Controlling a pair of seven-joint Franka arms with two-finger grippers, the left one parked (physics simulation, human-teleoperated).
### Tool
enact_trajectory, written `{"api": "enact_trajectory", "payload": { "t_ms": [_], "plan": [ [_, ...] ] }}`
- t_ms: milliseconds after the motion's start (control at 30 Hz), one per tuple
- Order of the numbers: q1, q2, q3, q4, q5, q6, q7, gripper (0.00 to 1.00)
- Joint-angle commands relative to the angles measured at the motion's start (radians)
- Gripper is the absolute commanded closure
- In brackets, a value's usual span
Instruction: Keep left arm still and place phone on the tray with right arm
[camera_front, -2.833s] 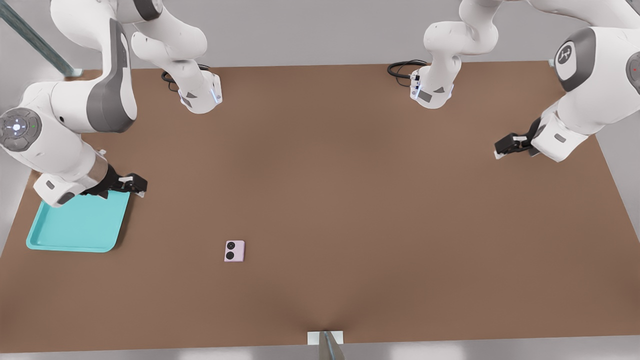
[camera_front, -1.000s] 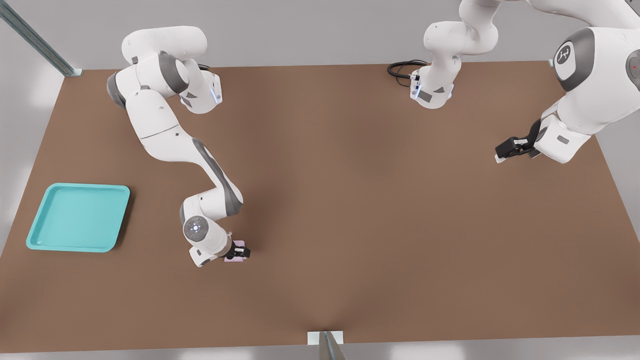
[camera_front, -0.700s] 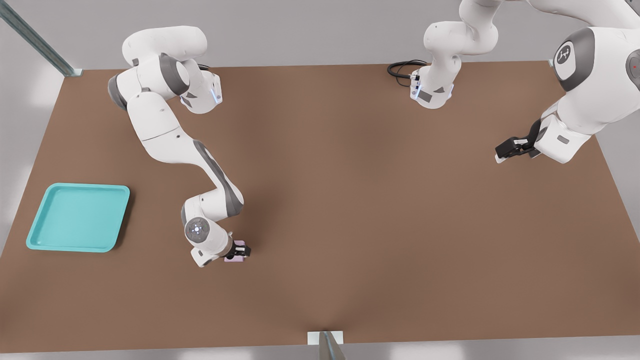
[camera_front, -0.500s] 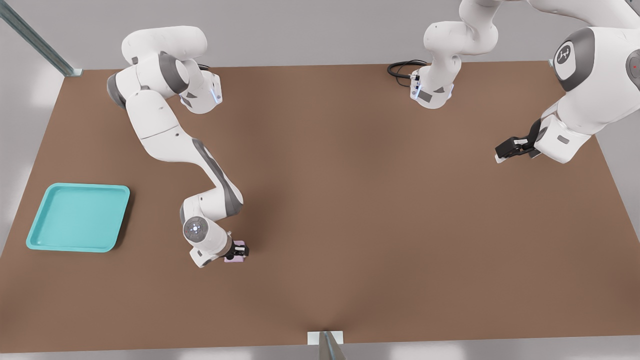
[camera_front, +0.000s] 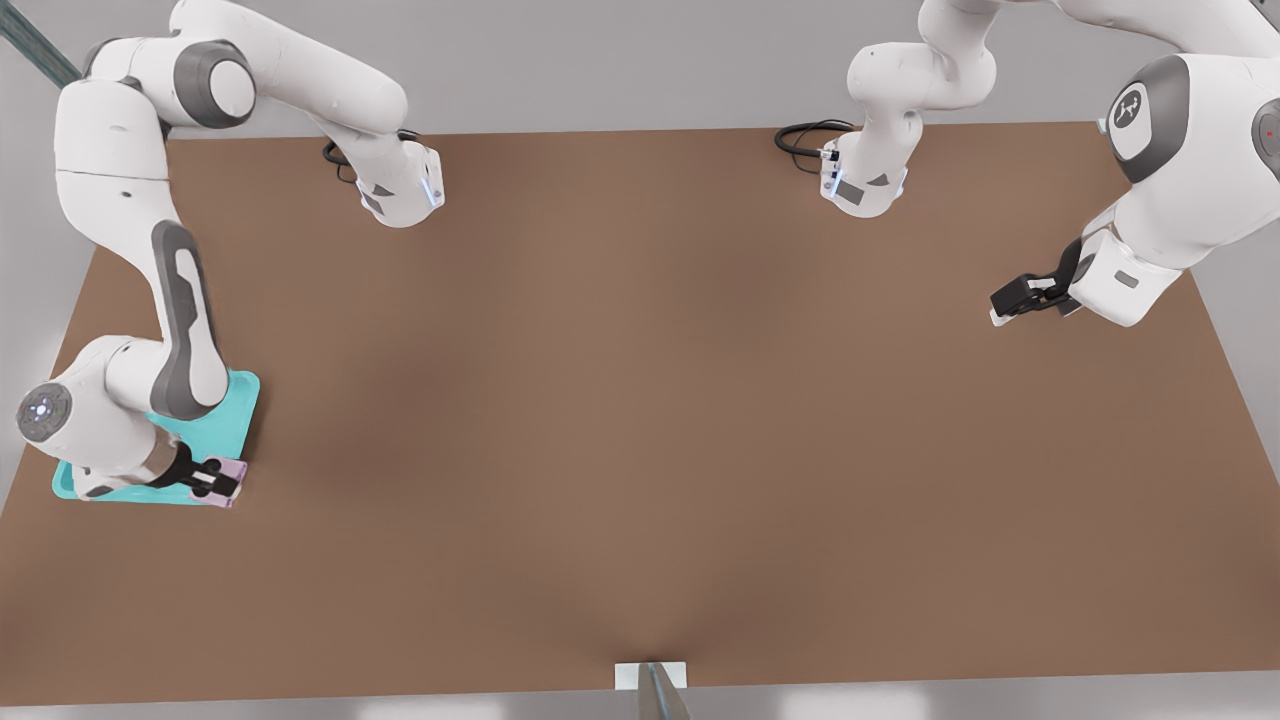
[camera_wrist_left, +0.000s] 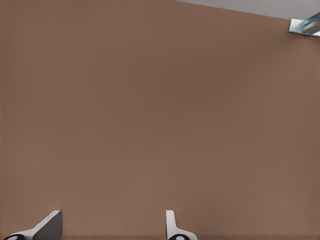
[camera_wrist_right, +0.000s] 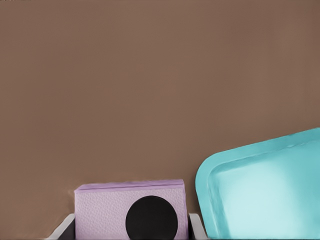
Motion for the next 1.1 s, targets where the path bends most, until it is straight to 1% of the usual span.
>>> {"api": "enact_trajectory", "payload": {
  "t_ms": [0, 100, 133, 167, 200, 233, 267, 333, 367, 400, 433, 467, 500, 533, 567, 600, 633, 700, 733, 767, 800, 867, 900, 967, 1067],
  "plan": [
    [-0.073, 0.019, 0.007, 0.024, -0.008, -0.087, -0.732, 0.30],
    [-0.145, 0.063, 0.007, 0.061, -0.016, -0.137, -0.847, 0.29],
    [-0.169, 0.063, 0.013, 0.061, -0.033, -0.138, -0.848, 0.25],
    [-0.195, 0.051, 0.033, 0.058, -0.033, -0.159, -0.841, 0.00],
    [-0.215, 0.040, 0.059, 0.058, -0.054, -0.187, -0.834, 0.00],
    [-0.217, 0.039, 0.065, 0.058, -0.056, -0.187, -0.829, 0.00],
    [-0.223, 0.032, 0.087, 0.058, -0.071, -0.189, -0.791, 0.00],
    [-0.226, 0.000, 0.154, 0.076, -0.126, -0.219, -0.677, 0.00],
    [-0.137, -0.125, 0.176, 0.075, -0.122, -0.219, -0.504, 0.00],
    [0.086, -0.245, 0.060, 0.069, -0.116, -0.256, -0.320, 0.00],
    [0.430, -0.363, -0.258, 0.057, 0.005, -0.316, -0.254, 0.00],
    [0.595, -0.434, -0.424, 0.056, 0.108, -0.431, -0.246, 0.00],
    [0.631, -0.446, -0.412, 0.067, 0.104, -0.541, -0.151, 0.00],
    [0.644, -0.443, -0.395, 0.073, 0.088, -0.577, -0.116, 0.00],
    [0.656, -0.429, -0.396, 0.086, 0.088, -0.583, -0.116, 0.00],
    [0.685, -0.356, -0.409, 0.209, 0.088, -0.661, -0.116, 0.00],
    [0.743, -0.300, -0.456, 0.320, 0.090, -0.721, -0.114, 0.00],
    [0.746, -0.290, -0.452, 0.319, 0.102, -0.678, -0.096, 0.00],
    [0.748, -0.288, -0.444, 0.322, 0.107, -0.678, -0.048, 0.00],
    [0.777, -0.262, -0.450, 0.334, 0.110, -0.678, -0.035, 0.00],
    [0.805, -0.270, -0.465, 0.339, 0.108, -0.673, -0.008, 0.00],
    [0.863, -0.382, -0.470, 0.225, 0.104, -0.617, -0.018, 0.00],
    [0.934, -0.467, -0.548, 0.104, 0.101, -0.545, -0.022, 0.00],
    [0.792, -0.484, -0.367, 0.078, 0.081, -0.572, -0.007, 0.00],
    [0.792, -0.480, -0.378, 0.073, 0.081, -0.572, -0.008, 0.00]
  ]
}}
